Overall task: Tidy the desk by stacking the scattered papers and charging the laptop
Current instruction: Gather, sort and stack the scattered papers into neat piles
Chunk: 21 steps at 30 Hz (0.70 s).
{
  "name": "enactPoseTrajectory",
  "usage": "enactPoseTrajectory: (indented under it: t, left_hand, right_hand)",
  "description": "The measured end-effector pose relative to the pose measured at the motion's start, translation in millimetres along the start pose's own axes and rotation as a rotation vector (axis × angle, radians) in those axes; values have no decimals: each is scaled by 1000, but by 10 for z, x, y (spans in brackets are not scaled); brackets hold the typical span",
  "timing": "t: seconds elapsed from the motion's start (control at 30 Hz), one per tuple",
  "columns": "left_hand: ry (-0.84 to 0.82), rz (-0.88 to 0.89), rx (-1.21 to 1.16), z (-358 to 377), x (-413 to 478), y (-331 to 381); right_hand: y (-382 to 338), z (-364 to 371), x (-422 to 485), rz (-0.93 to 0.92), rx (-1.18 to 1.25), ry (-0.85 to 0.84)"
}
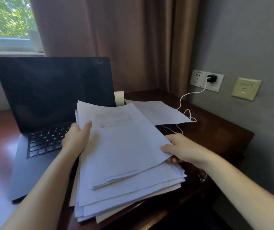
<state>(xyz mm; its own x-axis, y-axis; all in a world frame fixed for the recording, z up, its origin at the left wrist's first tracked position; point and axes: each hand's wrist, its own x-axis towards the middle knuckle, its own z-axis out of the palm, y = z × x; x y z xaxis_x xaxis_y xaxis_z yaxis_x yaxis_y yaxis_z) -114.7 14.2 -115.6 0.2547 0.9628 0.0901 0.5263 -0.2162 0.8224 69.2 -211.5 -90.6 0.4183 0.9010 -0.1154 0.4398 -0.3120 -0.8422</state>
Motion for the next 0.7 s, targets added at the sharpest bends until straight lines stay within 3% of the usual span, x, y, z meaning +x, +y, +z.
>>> enactPoseTrajectory:
  t: [0.07, 0.2, 0.33, 0.47, 0.6, 0.7]
  left_hand:
    - [-38, 17, 51, -17, -35, 8]
    - [-26, 31, 41, -16, -39, 19]
    - [7, 59, 11, 26, 4, -12]
    - [28, 77, -23, 54, 22, -28]
    - [33, 99, -34, 62, 26, -43]
    - [39, 90, -38, 68, 39, -38]
  right_hand:
    - [8, -74, 60, -6, -143, 6]
    - [78, -281, 302, -77, -671, 462]
    - [211, -443, 632, -123, -1053, 381]
    - [333, -410, 953, -168, -1175, 377]
    - [297, -455, 962, -198, -1210, 630]
    - [249, -578, 858, -116, -996, 775]
